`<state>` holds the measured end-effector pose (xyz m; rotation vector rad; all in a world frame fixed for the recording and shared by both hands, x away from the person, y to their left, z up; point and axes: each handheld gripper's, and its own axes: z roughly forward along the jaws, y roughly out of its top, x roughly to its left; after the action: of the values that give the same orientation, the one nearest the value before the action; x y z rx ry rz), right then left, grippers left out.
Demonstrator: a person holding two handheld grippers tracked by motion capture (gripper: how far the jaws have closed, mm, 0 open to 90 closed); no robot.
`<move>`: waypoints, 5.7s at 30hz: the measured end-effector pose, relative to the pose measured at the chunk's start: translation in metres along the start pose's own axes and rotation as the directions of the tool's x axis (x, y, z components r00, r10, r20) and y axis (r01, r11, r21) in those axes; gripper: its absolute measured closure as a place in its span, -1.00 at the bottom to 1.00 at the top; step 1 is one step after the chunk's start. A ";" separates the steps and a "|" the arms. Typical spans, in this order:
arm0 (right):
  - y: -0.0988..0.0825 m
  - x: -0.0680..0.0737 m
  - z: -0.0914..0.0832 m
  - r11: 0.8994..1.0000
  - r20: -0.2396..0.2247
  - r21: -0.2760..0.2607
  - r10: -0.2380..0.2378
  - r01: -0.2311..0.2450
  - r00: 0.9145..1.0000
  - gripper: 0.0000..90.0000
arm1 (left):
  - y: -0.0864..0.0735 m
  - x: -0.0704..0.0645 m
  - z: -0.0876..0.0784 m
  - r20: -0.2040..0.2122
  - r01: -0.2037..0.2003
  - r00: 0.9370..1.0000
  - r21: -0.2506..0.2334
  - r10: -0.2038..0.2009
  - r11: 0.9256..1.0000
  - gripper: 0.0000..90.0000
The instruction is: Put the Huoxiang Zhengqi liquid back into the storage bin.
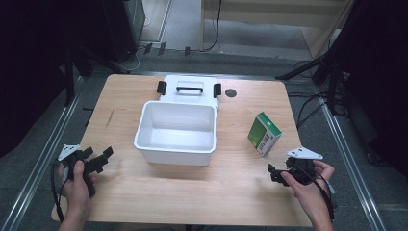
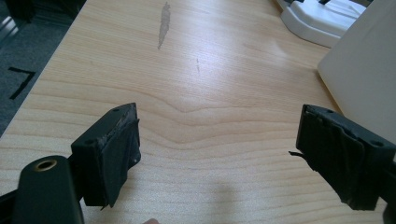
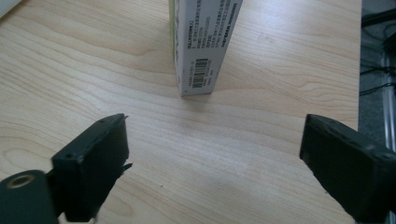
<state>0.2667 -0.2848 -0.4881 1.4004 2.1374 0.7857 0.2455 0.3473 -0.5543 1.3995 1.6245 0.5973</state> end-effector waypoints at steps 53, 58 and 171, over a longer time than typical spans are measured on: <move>0.154 -0.010 0.010 0.843 -0.099 0.505 -0.157 0.186 0.983 -0.41 | 0.000 0.001 0.000 0.016 0.003 1.000 0.003 -0.003 1.000 -0.67; 0.165 -0.010 0.015 0.839 -0.093 0.515 -0.150 0.176 0.984 -0.41 | 0.000 0.001 0.000 0.016 0.003 1.000 0.003 -0.003 1.000 -0.67; 0.296 0.181 -0.036 0.494 -0.443 0.035 -0.771 0.869 0.457 0.42 | 0.000 0.000 0.000 0.017 -0.001 1.000 0.003 0.001 1.000 -0.67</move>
<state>0.3712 -0.0307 -0.2728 0.0814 2.8726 0.3620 0.2460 0.3475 -0.5543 1.4040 1.6114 0.5825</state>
